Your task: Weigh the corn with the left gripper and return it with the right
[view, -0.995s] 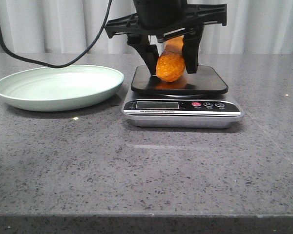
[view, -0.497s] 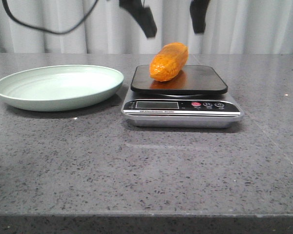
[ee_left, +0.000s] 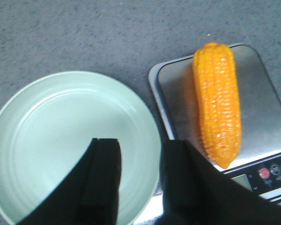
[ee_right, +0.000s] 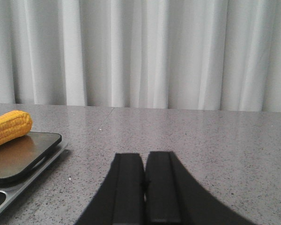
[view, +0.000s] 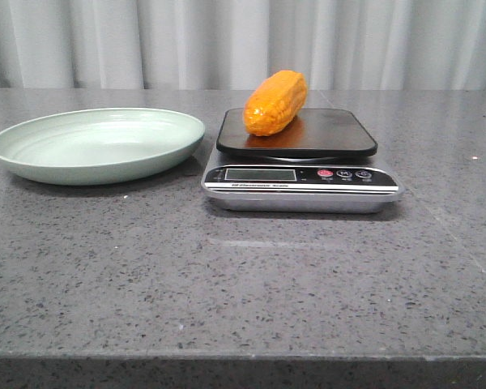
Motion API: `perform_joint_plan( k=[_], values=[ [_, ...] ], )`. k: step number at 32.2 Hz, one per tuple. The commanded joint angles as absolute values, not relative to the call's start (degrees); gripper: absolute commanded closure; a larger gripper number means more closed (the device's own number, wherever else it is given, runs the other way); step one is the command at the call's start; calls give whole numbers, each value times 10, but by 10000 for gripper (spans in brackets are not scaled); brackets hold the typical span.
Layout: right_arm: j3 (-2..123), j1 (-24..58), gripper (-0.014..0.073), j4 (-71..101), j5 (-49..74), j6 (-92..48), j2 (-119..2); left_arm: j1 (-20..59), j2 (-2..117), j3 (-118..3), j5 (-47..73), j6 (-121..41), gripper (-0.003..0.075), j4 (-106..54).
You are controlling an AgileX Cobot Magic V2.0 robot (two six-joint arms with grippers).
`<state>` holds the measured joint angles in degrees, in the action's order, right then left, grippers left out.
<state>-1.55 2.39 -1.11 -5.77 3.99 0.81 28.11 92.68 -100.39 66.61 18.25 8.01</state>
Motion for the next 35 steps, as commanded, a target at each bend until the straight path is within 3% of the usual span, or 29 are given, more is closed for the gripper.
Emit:
perform_joint_plan(
  k=[1, 26, 35],
  values=[
    [-12, 22, 442, -10, -104, 39, 16, 260, 843, -939, 596, 178, 597, 84],
    [-12, 22, 442, -10, -104, 39, 15, 237, 288, -414, 215, 150, 594, 71],
    [-11, 22, 442, -10, -104, 39, 15, 237, 121, -295, 179, 149, 594, 96]
  ],
)
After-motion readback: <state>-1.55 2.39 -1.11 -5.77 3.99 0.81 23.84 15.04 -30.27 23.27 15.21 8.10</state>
